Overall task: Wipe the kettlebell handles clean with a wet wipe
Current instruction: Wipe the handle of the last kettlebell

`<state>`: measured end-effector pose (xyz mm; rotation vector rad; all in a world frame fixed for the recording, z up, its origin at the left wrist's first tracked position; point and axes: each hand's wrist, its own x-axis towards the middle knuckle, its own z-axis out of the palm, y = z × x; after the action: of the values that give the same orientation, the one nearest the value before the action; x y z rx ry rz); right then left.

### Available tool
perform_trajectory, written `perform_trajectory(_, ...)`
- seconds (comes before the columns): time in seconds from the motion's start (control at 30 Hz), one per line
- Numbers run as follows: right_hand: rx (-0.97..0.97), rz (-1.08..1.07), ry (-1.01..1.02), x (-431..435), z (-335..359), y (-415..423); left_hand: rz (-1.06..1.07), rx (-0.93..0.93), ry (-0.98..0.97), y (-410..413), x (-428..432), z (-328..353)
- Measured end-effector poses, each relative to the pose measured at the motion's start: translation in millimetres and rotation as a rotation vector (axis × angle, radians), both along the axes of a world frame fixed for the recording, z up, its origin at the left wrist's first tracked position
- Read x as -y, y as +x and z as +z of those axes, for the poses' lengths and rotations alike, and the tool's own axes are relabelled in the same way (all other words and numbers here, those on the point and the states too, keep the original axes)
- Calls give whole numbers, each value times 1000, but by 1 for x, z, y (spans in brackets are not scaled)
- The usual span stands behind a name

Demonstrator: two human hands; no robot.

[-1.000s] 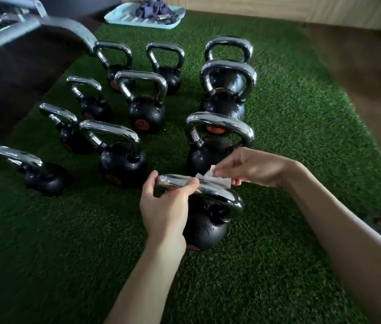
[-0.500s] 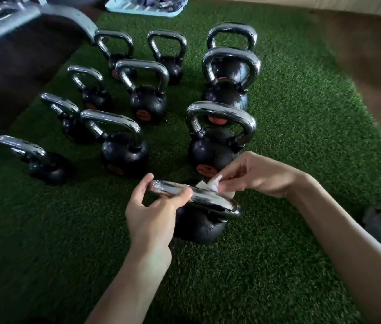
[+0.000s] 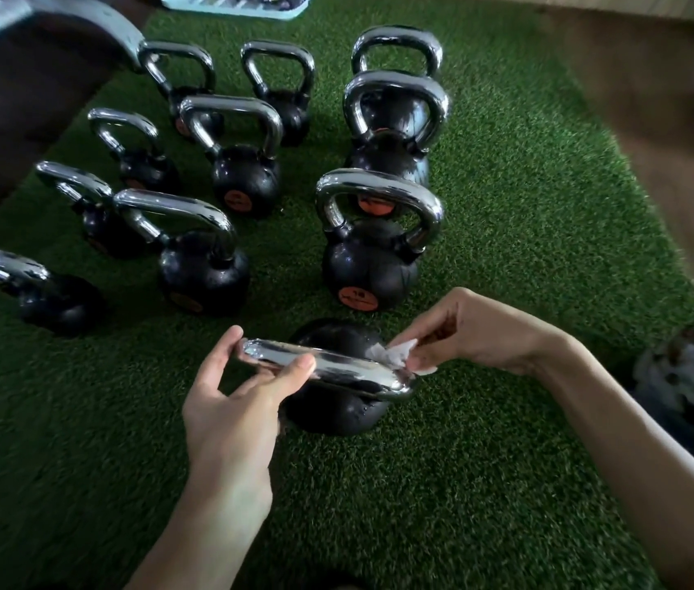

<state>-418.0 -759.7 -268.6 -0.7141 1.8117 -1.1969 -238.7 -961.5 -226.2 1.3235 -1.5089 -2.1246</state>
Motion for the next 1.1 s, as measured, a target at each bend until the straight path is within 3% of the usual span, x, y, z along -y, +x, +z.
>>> perform_trajectory(0.3, -75, 73, 159, 12, -15, 0, -27, -24, 36, 17, 2, 0)
perform_trajectory(0.5, -240, -78, -6, 107, 2, -8, 27, -21, 88, 17, 2, -2)
perform_trajectory(0.67, -462, 230, 211, 173, -9, 0, 38, 17, 116, 26, 6, -5)
perform_trajectory(0.77, -417, 275, 239, 178, -14, 5, 25, 40, 125, 31, 10, -8)
perform_trajectory(0.9, -246, 276, 95, 183, -3, 12, 24, 48, 109, 33, 14, -9)
perform_trajectory(1.1, -307, 302, 143, 183, -3, 15, 6, 31, 100, 37, 14, -5)
